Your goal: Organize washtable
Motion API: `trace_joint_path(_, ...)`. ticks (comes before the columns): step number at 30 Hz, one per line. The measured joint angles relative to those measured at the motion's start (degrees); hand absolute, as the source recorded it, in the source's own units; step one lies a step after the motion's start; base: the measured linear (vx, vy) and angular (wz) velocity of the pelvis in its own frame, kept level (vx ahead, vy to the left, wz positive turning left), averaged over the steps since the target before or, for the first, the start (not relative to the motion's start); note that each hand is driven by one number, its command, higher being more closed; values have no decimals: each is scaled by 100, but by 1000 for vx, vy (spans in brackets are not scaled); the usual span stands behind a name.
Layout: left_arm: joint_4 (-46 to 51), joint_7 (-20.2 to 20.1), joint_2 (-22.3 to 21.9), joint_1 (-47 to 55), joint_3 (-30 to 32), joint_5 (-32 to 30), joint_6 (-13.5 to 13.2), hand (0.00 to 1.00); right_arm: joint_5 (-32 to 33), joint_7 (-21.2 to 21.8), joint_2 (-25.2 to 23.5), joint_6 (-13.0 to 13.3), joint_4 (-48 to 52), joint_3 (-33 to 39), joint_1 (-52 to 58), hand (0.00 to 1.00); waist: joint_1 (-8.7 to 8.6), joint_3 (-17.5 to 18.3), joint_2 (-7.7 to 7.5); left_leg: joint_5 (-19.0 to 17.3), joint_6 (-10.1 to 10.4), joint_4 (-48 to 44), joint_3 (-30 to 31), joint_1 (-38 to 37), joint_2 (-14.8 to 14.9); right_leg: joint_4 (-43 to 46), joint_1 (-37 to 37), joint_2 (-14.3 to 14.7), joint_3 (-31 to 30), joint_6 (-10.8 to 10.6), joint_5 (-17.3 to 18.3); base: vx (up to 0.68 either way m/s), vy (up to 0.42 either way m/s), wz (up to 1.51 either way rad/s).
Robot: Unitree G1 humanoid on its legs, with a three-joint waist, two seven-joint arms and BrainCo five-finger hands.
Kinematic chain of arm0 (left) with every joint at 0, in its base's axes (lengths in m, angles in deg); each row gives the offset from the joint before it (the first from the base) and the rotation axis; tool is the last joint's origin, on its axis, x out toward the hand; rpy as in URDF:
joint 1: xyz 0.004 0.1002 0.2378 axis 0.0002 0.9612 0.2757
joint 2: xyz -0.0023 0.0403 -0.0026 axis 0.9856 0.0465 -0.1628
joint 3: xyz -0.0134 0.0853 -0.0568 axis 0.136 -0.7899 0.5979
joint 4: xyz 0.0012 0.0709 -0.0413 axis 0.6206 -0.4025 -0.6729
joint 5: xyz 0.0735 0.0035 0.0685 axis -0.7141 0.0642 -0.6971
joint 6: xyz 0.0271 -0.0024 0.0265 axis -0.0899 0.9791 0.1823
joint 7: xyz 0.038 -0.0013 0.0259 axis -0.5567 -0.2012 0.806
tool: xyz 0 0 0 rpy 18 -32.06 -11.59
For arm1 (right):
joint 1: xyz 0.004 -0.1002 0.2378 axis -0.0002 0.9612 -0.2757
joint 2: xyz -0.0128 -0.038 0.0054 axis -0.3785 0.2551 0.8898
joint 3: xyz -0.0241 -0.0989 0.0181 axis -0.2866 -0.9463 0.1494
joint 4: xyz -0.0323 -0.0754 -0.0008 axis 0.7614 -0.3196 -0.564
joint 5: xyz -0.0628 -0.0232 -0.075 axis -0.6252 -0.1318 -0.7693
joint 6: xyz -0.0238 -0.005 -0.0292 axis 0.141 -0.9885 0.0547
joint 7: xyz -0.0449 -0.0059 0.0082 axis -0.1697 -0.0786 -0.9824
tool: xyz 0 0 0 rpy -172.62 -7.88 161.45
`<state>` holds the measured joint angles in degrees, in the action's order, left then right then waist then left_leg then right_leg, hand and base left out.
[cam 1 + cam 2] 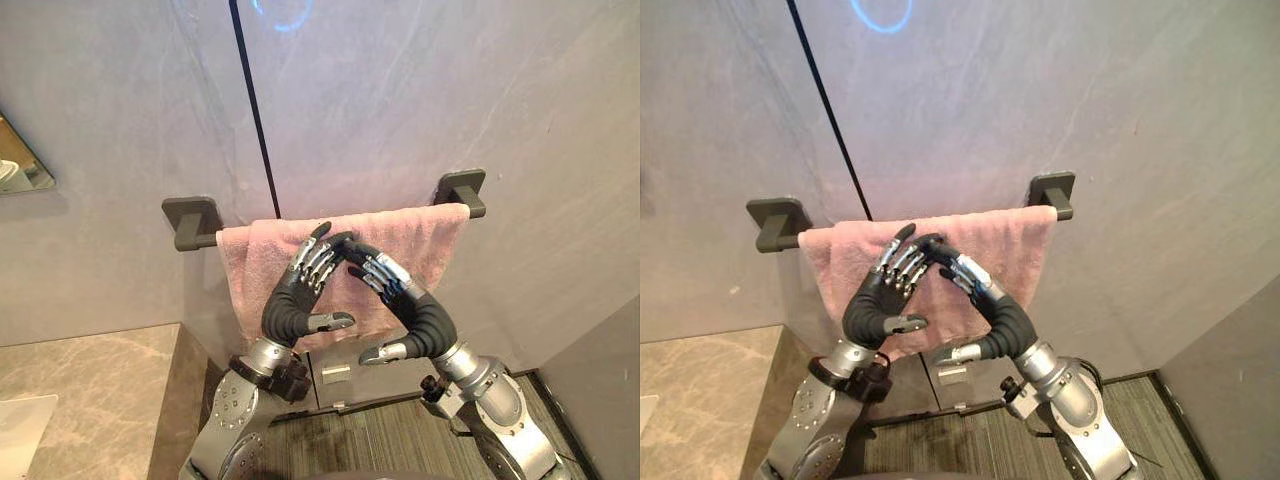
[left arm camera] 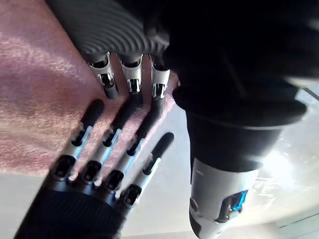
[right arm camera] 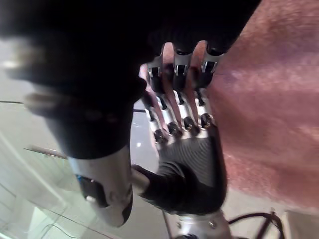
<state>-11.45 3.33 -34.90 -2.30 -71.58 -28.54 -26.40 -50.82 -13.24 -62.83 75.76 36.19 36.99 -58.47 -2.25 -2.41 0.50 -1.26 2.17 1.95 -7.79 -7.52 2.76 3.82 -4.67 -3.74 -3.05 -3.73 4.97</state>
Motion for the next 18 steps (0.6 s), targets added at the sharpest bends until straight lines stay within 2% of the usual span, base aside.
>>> trace_joint_path(9,-417,-43,533,-135,-183,6,210,0,-328,14,190,-41,-603,-240,-167,0,-5,-1,-19,1,-1,-2,2,-2,-3,4,-2,-3,6,0,0,0,0,0)
trace_joint_path(18,-854,-125,638,-143,-216,-62,388,0,-444,29,225,-102,-1106,-398,-231,0,-5,-14,-61,2,-3,-3,35,0,-8,3,-17,-12,75,1,0,0,0,1)
